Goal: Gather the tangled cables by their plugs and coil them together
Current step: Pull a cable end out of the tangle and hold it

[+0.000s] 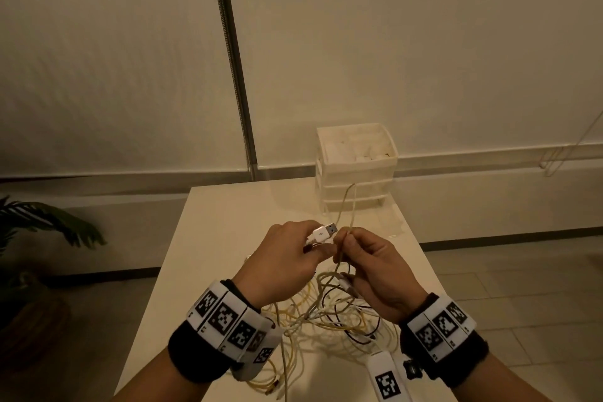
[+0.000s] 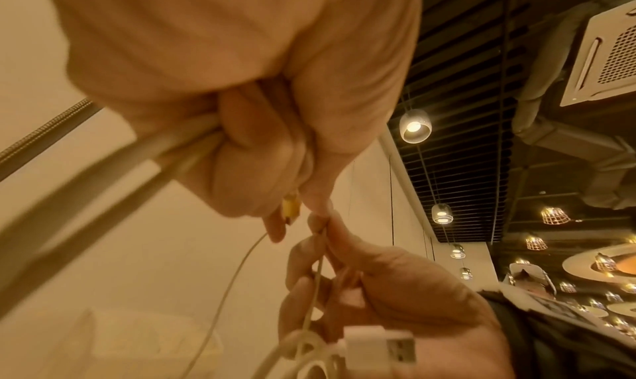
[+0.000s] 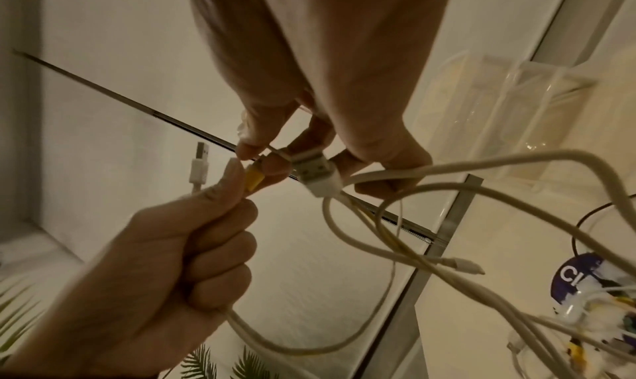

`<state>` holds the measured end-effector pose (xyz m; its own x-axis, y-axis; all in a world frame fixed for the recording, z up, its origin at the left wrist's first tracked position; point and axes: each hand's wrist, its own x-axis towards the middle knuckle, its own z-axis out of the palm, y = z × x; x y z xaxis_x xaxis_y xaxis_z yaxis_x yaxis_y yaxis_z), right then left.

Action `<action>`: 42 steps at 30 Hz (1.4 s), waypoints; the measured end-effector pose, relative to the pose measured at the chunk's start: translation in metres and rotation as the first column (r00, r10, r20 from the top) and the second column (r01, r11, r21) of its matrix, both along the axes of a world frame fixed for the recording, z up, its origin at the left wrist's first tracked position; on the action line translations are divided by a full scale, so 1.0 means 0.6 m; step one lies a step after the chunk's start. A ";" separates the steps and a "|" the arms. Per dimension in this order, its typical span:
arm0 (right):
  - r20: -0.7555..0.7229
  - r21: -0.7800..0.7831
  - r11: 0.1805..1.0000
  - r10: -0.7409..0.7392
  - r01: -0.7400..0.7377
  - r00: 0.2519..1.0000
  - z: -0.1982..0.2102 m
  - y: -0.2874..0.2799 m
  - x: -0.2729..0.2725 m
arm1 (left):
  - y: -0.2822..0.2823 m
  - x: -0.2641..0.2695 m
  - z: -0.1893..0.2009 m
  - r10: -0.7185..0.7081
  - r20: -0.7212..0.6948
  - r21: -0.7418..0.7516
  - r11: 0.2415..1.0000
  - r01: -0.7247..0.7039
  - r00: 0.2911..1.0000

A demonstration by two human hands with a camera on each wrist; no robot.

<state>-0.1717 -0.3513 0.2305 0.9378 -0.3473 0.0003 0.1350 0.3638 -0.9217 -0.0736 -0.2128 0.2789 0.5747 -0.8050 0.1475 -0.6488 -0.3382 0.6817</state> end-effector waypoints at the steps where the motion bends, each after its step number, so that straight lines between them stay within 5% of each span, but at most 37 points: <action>1: 0.003 -0.007 1.000 -0.001 0.001 1.000 0.002 -0.001 0.001 | -0.001 0.000 -0.002 -0.006 0.013 -0.002 1.000 0.006 1.000; 7: 0.064 -0.227 0.972 -0.051 0.065 0.997 0.022 0.001 0.007 | -0.009 0.001 -0.010 0.201 -0.144 -0.254 0.939 -0.232 0.969; 12: 0.024 -0.355 0.932 -0.064 0.068 0.998 0.022 0.006 0.009 | -0.011 -0.004 -0.012 0.106 -0.246 -0.380 0.904 -0.196 0.964; 17: 0.007 -0.420 0.907 0.032 -0.026 0.999 0.021 0.007 0.007 | -0.018 0.001 -0.019 0.089 -0.164 -0.282 0.950 -0.133 0.983; 26: -0.090 -0.583 0.808 0.032 -0.079 0.995 0.014 0.006 0.010 | -0.019 0.000 0.002 0.228 0.184 -0.568 0.818 -0.085 0.956; 31: -0.295 -0.846 0.445 0.066 -0.293 0.953 -0.065 -0.008 0.013 | -0.006 0.003 0.046 0.309 0.148 -0.733 0.672 -0.105 0.940; 36: -0.461 -0.823 0.364 0.022 -0.436 0.887 -0.151 -0.052 -0.002 | 0.028 0.027 0.098 0.405 0.149 -0.840 0.533 -0.101 0.902; 38: -0.471 -0.820 0.377 -0.017 -0.431 0.882 -0.179 -0.064 -0.015 | 0.040 0.034 0.114 0.391 0.162 -0.813 0.574 -0.102 0.906; 42: -0.269 -0.793 0.593 -0.138 -0.138 0.953 -0.175 -0.070 -0.016 | 0.030 0.033 0.095 0.345 0.216 -0.577 0.800 -0.166 0.913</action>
